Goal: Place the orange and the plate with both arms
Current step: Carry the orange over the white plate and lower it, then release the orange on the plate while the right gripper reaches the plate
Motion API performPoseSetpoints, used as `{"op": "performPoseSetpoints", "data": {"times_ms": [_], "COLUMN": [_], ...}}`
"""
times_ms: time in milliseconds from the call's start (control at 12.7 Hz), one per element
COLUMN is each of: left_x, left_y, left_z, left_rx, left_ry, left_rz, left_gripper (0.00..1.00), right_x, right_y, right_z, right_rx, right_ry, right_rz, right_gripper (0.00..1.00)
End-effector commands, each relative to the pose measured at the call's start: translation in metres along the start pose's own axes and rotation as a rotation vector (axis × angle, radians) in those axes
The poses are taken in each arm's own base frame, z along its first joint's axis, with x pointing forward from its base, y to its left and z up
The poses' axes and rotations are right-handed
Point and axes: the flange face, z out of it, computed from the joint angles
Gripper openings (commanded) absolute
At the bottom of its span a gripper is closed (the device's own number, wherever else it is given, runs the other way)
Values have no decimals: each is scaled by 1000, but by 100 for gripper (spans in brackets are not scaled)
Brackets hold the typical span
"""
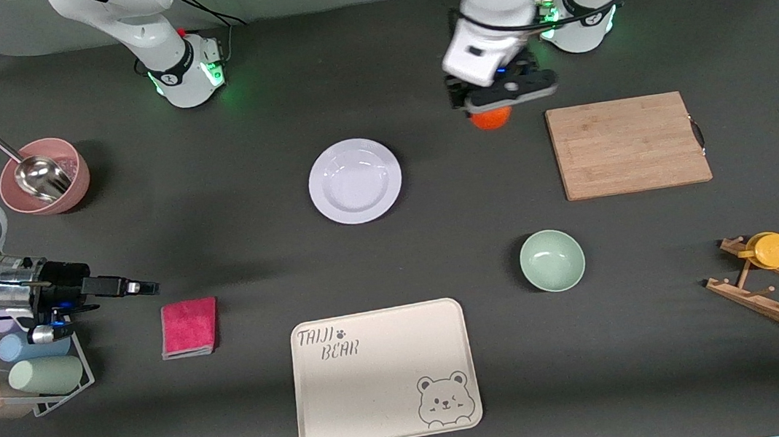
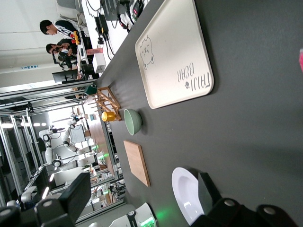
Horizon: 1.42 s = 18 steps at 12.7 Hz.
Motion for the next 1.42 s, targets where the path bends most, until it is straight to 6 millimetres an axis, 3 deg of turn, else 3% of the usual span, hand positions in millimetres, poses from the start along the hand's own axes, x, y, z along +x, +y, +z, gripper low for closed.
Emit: {"op": "performPoseSetpoints", "data": {"times_ms": [0, 237, 473, 552, 867, 1104, 1341], "left_x": [-22, -55, -90, -96, -104, -108, -111], "left_y": [85, 169, 221, 231, 248, 252, 257], "left_z": [15, 60, 144, 167, 225, 260, 281], "left_rx": [-14, -4, 53, 41, 1, -1, -24], "left_ry": [-15, 22, 72, 81, 77, 82, 103], "left_rz": [-40, -91, -121, -122, -135, -124, -110], "left_gripper": [64, 64, 64, 64, 64, 64, 64], "right_x": [-10, -20, -33, -40, -58, -56, -56], "right_y": [-1, 12, 39, 50, 72, 95, 115], "right_z": [3, 2, 20, 27, 49, 60, 71], "right_rx": [62, 89, 120, 150, 187, 197, 198], "right_ry": [-25, -57, -62, -52, -58, -58, -62], "right_rz": [-10, -19, -74, -87, -123, -126, -141], "right_gripper": [100, 100, 100, 100, 100, 100, 100]}}
